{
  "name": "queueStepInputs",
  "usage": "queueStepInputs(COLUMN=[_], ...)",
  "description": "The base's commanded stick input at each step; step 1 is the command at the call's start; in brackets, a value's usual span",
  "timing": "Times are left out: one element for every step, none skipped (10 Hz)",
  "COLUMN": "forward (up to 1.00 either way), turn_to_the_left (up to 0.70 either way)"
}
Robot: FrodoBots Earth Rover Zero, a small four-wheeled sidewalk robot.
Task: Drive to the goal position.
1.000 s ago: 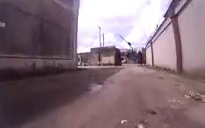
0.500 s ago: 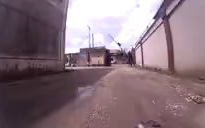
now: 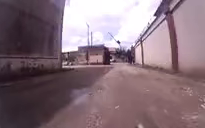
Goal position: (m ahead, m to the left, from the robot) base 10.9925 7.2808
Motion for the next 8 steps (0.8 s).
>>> queueStepInputs(forward=[0.7,0.7,0.7,0.7,0.7,0.7,0.7,0.7], turn_to_the_left=[-0.31,-0.31,-0.12,0.01,0.04,0.04,0.04,0.04])
